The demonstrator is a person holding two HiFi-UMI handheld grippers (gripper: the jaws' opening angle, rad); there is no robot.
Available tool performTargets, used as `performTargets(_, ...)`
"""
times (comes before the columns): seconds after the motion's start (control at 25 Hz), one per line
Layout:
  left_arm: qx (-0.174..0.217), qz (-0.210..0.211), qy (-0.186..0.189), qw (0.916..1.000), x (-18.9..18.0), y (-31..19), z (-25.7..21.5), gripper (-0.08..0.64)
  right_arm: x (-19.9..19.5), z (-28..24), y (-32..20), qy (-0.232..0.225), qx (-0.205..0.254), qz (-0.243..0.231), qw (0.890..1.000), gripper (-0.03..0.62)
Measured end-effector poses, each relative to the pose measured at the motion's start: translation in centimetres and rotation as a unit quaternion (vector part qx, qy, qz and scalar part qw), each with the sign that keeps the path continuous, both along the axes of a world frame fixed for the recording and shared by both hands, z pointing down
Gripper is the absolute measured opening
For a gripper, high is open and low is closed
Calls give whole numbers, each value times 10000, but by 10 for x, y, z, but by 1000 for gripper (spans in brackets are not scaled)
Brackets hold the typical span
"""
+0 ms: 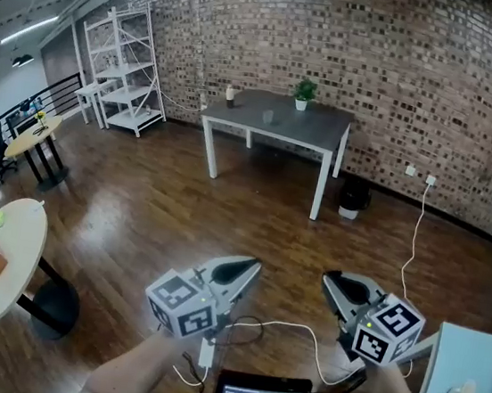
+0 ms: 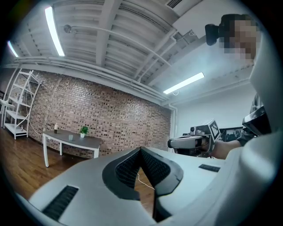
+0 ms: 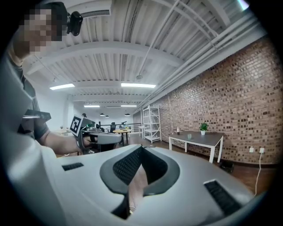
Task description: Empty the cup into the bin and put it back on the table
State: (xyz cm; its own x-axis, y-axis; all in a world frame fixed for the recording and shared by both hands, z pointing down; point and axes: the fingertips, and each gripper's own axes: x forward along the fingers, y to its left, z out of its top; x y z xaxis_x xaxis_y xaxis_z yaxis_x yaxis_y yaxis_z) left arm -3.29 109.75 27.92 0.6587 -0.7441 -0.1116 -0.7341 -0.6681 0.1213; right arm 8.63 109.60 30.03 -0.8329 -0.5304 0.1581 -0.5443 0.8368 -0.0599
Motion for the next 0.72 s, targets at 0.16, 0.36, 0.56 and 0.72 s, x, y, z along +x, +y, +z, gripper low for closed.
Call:
performTargets(0.16,-5,-75,-52,10000,-16,-21,6,0,-13,2,-19,67,37,59,10000,5)
performTargets(0.36,10,-279,-99,9996,-33,-44,9,0,-28,6,-41,129,-2,87,9999,5)
performTargets(0.56,2,-369,-91,9993,-32,-76,7,0,-29,4,-73,177,28,-45,9998,5)
performTargets(0.72,40,-506,-100,9987,-31,-109,4,0,-33,4,-107,132,53,-221,9997,5)
